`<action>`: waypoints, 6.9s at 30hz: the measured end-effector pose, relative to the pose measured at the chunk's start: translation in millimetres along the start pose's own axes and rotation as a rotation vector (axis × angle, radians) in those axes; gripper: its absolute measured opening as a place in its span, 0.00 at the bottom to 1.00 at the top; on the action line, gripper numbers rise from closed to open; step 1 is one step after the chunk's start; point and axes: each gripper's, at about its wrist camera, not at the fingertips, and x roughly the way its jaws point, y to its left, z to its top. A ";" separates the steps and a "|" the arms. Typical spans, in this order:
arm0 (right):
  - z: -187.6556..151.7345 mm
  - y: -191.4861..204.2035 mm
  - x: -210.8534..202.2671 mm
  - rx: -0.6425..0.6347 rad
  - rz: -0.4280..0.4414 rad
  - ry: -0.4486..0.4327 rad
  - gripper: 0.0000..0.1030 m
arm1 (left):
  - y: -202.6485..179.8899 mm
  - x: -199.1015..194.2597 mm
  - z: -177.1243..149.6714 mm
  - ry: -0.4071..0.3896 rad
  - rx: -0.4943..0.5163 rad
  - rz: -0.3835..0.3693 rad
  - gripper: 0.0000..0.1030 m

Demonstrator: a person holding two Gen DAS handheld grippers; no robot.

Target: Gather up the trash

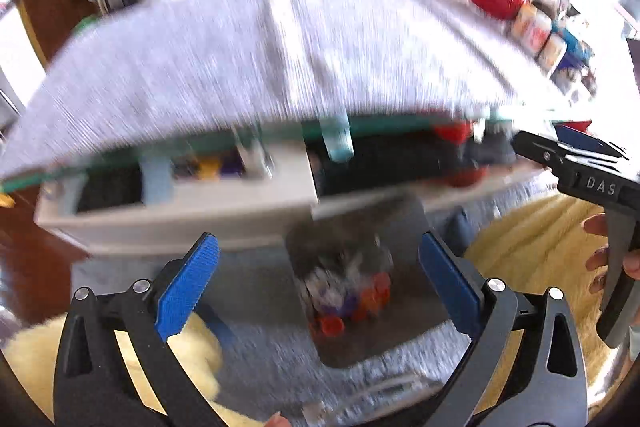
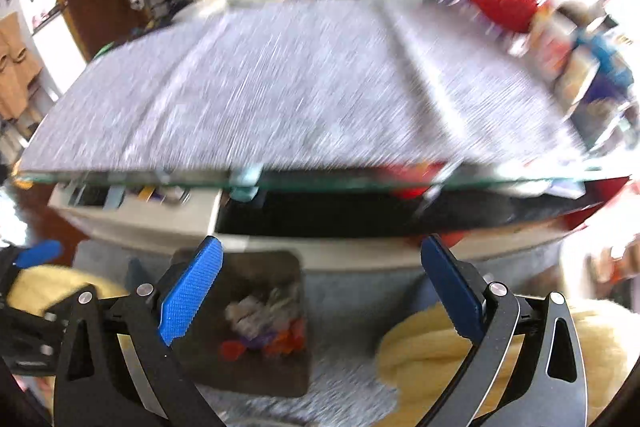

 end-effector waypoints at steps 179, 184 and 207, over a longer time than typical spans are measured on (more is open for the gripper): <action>6.9 26.6 -155.4 0.005 0.000 -0.442 0.97 | -19.7 -155.2 18.2 -0.464 -0.053 0.077 0.92; 9.3 26.4 -153.3 0.006 -0.004 -0.435 0.97 | -18.5 -152.4 22.3 -0.459 -0.059 0.074 0.92; 186.2 -162.7 166.3 0.324 -0.240 -0.036 0.97 | 225.6 85.1 217.7 -0.144 -0.335 0.316 0.92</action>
